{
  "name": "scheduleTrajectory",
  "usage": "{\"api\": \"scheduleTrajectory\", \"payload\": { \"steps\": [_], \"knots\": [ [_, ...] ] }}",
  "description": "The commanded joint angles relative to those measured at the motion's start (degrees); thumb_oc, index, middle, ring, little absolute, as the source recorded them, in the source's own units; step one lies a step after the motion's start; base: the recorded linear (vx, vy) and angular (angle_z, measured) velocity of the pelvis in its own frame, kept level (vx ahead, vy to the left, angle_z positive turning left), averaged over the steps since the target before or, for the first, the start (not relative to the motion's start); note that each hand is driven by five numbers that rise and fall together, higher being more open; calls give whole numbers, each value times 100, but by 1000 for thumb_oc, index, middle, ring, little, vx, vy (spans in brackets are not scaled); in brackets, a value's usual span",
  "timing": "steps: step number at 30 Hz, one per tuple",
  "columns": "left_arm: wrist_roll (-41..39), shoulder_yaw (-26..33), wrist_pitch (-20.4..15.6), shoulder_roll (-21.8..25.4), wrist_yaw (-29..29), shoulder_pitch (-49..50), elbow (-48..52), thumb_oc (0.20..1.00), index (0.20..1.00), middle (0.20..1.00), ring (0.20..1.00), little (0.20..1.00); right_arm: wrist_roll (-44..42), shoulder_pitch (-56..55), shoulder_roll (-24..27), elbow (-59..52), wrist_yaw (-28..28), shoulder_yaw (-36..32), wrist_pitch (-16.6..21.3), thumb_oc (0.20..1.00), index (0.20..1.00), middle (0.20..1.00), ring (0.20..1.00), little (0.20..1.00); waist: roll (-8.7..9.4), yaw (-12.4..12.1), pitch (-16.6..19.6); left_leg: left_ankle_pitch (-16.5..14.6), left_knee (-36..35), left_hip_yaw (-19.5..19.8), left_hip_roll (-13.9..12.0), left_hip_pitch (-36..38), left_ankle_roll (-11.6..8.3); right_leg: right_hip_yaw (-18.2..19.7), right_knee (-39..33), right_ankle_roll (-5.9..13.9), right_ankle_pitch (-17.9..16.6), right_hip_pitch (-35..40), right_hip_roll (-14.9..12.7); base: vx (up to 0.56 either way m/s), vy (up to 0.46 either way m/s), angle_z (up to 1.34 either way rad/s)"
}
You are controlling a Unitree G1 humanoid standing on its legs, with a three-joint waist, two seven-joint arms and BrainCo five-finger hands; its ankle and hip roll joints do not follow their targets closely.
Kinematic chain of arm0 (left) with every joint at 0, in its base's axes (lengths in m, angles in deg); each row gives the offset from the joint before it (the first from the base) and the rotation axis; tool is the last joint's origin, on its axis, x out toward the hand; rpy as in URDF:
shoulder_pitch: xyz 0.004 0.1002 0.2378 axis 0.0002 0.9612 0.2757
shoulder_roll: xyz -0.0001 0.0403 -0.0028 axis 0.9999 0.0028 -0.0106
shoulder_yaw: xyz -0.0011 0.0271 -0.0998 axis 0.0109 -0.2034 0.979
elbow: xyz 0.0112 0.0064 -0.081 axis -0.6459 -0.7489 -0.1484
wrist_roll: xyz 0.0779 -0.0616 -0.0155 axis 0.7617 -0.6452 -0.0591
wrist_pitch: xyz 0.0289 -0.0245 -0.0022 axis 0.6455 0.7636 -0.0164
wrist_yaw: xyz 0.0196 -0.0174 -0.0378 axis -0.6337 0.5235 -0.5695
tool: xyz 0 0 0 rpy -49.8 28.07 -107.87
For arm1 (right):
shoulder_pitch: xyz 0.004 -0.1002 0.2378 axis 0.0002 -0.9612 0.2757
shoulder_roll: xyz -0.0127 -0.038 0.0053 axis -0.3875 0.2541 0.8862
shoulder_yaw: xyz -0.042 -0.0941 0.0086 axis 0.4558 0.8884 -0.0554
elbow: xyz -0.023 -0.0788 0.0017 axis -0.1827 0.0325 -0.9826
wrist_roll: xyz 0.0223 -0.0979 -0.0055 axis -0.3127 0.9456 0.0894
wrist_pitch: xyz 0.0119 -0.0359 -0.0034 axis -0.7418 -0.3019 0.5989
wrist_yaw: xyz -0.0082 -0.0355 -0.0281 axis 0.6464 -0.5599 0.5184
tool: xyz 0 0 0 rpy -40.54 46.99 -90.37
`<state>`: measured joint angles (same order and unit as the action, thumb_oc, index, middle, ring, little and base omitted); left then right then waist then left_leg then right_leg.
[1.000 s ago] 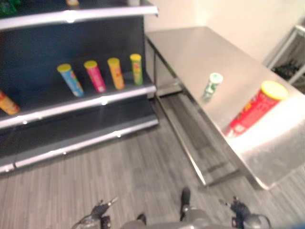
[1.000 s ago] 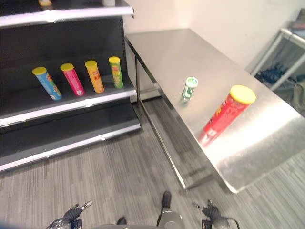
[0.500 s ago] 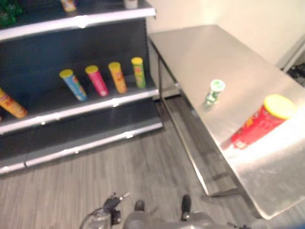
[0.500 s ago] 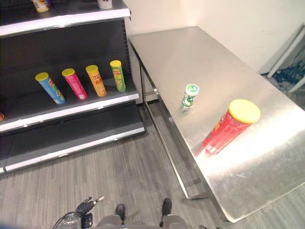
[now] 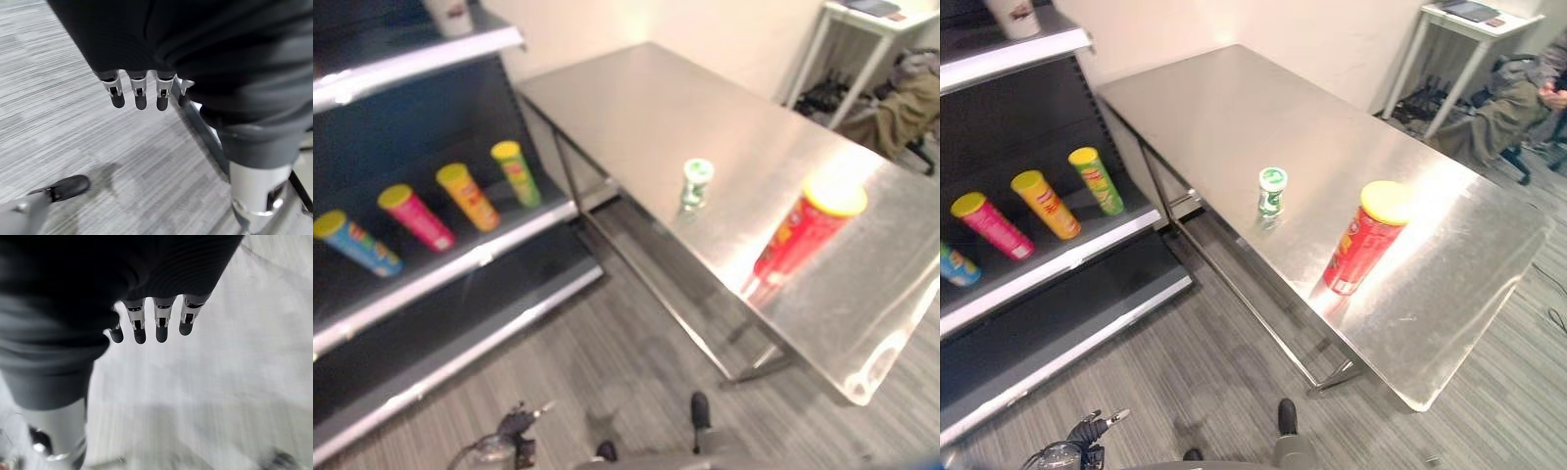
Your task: Put the goods on the table back onto the shelves and tidy them up.
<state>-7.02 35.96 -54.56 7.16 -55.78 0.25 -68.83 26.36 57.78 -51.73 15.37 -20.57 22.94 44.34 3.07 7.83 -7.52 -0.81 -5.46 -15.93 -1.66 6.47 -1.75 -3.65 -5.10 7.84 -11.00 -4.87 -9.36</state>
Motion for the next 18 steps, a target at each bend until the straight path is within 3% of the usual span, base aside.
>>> {"api": "scheduleTrajectory", "payload": {
  "steps": [1, 5, 7, 14, 18],
  "knots": [
    [460, 128, -69, -58, 114, -333, -505, 1000, 1000, 1000, 1000, 1000, -698, 46, 1154, -735, -57, -592, 701, 1000, 1000, 1000, 1000, 1000, -63, 164, -92, -414, 46, 374, -34, -99, -118, 130, 167, 559, 423, 136, -249, 58, 18, -14],
    [636, -23, -81, -170, 230, -240, -486, 1000, 1000, 1000, 1000, 1000, -811, 292, 1863, -2165, 292, -790, 1045, 1000, 1000, 1000, 1000, 1000, -28, 152, -11, -463, 46, 378, -69, -26, -149, 97, 140, 569, 419, 175, -252, 58, -3, -5],
    [670, -91, -84, -192, 291, -181, -397, 1000, 1000, 1000, 1000, 1000, -688, 608, 2326, -3210, 512, -434, 1145, 1000, 1000, 1000, 1000, 1000, 13, 69, 42, -447, 46, 387, -108, -5, -184, 53, 125, 560, 418, 196, -252, 22, -15, 0],
    [703, -59, -120, -217, 448, 56, -233, 1000, 1000, 1000, 1000, 1000, -506, 702, 3027, -4180, 1129, -150, 918, 1000, 1000, 1000, 1000, 1000, 79, -62, 126, -424, 46, 423, -186, 41, -267, -91, 91, 539, 460, 336, -232, 29, -34, 12],
    [764, -32, -178, -199, 576, 228, -152, 1000, 1000, 1000, 1000, 1000, -799, 581, 3245, -4634, 1798, -267, 772, 1000, 1000, 1000, 1000, 1000, 64, -126, 200, -425, 46, 473, -209, 60, -305, -188, 84, 532, 508, 433, -238, 29, -25, 13]
  ]
}}
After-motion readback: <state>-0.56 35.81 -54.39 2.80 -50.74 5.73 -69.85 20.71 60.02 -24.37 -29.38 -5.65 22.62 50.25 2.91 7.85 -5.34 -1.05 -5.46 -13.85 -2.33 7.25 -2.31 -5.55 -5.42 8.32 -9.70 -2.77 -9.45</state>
